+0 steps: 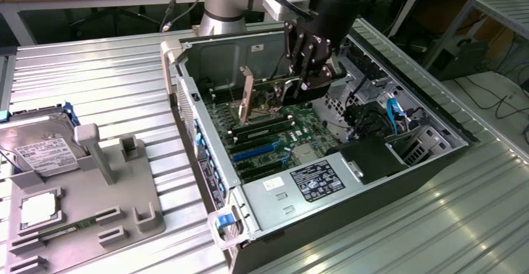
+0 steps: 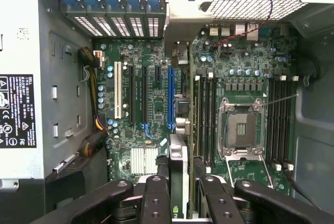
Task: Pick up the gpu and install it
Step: 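Insert the gpu into the slot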
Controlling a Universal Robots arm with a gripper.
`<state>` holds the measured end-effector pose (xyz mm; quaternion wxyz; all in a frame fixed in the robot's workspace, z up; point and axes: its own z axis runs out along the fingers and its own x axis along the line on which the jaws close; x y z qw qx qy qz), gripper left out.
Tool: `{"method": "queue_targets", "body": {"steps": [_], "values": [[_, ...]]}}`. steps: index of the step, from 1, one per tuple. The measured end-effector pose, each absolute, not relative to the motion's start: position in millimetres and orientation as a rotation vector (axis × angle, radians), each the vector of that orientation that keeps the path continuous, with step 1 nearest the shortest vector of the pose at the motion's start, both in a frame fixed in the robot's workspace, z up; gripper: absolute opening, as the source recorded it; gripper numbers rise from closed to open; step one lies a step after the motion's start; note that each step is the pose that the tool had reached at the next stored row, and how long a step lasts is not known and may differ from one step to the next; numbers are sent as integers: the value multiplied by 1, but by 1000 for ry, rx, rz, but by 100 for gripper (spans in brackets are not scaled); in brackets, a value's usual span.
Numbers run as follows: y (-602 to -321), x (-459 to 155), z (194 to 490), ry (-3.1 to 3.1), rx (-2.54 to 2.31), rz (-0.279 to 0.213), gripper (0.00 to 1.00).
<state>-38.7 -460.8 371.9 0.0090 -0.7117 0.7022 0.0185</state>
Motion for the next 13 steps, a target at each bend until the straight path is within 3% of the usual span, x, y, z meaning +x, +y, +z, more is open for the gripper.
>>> {"method": "queue_targets", "body": {"steps": [13], "values": [[-461, -40, 364, 2191, -2225, 58, 27]]}}
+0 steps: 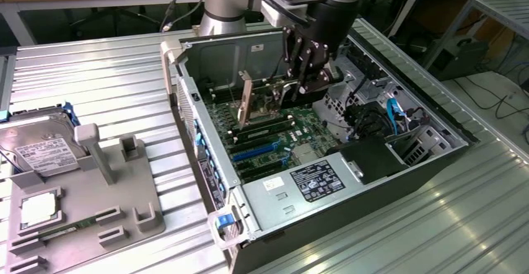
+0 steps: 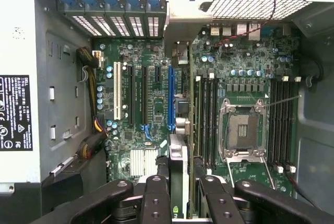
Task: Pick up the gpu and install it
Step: 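Insert the gpu into the slot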
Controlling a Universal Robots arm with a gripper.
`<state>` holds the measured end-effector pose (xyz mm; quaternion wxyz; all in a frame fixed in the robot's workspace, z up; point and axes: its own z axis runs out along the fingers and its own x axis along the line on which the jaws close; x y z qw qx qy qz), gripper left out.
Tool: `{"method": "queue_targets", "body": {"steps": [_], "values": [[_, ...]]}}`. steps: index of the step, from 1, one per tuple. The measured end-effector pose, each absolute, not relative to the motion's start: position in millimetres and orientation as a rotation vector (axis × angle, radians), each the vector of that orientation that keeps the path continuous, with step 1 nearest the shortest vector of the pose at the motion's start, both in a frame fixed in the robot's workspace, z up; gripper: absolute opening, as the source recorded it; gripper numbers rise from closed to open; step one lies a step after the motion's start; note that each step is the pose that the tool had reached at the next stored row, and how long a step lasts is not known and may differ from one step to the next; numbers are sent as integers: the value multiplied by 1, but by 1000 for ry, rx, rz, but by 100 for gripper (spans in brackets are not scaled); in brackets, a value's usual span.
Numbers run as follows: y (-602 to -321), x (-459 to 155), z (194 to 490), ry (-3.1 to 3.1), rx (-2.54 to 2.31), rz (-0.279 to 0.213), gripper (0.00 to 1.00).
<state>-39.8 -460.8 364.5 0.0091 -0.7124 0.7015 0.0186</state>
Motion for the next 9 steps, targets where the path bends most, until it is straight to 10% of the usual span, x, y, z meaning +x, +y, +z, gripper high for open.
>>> {"method": "queue_targets", "body": {"steps": [9], "values": [[-461, -41, 347, 2188, -2227, 60, 27]]}}
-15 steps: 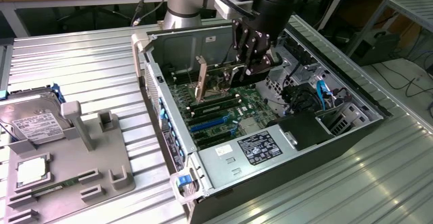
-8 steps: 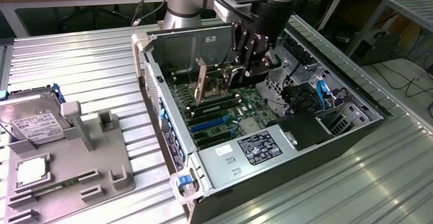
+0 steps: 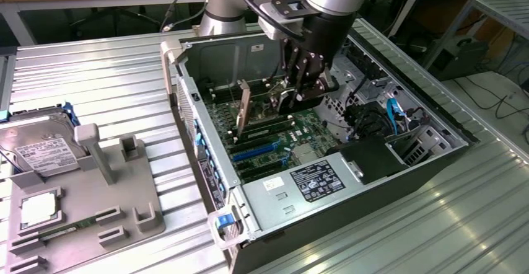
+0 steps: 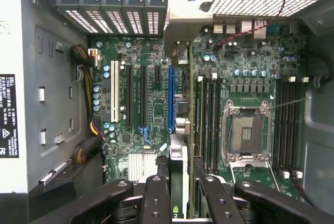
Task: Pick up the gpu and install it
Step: 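Insert the gpu into the slot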
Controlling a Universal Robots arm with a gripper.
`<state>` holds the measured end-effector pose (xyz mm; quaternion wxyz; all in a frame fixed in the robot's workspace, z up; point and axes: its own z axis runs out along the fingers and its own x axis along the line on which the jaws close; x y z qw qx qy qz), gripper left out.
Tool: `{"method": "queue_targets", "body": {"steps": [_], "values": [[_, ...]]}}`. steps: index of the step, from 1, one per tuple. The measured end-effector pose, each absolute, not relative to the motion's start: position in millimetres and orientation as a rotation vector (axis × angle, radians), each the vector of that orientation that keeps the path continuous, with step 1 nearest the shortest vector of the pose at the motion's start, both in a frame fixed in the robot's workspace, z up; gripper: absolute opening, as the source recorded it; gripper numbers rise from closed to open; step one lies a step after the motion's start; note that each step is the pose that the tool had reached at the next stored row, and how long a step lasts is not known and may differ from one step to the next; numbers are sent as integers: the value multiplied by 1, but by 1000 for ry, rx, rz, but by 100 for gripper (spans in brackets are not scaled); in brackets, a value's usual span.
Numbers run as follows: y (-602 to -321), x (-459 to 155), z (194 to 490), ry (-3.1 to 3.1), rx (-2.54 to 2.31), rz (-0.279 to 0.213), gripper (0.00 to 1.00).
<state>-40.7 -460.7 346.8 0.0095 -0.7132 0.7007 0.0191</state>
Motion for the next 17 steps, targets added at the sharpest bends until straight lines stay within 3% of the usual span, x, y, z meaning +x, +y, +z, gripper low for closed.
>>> {"method": "queue_targets", "body": {"steps": [17], "values": [[-461, -46, 328, 2187, -2224, 56, 27]]}}
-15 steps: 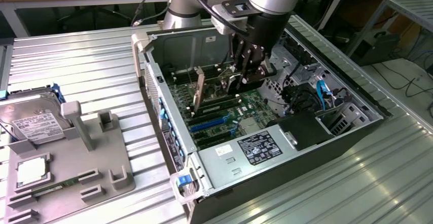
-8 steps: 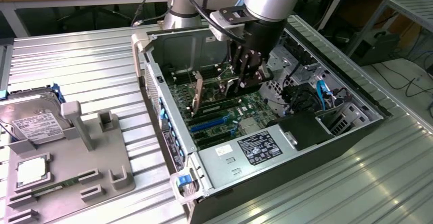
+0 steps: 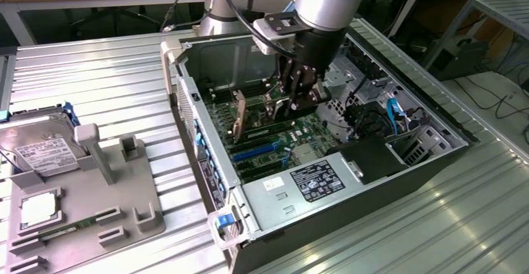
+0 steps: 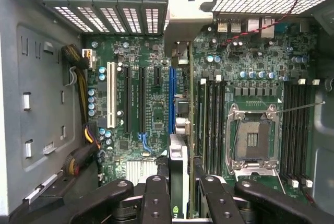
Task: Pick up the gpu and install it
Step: 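Insert the gpu into the slot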
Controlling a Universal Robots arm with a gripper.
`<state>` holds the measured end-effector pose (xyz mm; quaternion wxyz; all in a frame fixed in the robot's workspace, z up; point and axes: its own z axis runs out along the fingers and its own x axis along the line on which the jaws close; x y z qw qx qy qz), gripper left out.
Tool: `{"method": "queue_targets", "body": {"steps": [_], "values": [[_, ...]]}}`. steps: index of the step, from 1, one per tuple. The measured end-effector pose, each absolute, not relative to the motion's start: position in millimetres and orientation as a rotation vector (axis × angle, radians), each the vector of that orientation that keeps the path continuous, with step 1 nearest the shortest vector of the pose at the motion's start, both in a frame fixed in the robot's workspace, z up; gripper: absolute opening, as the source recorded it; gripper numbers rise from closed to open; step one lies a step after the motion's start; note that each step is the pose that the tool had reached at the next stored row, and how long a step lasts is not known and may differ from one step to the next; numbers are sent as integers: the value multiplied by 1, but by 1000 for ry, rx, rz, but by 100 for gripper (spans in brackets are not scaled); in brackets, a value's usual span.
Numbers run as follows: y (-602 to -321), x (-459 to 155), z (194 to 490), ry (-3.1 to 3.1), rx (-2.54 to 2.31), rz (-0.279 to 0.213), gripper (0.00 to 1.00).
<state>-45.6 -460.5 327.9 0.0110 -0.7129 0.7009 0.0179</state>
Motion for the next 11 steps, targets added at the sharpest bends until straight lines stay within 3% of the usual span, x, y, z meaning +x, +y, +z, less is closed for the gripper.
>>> {"method": "queue_targets", "body": {"steps": [11], "values": [[-461, -48, 319, 2186, -2224, 56, 27]]}}
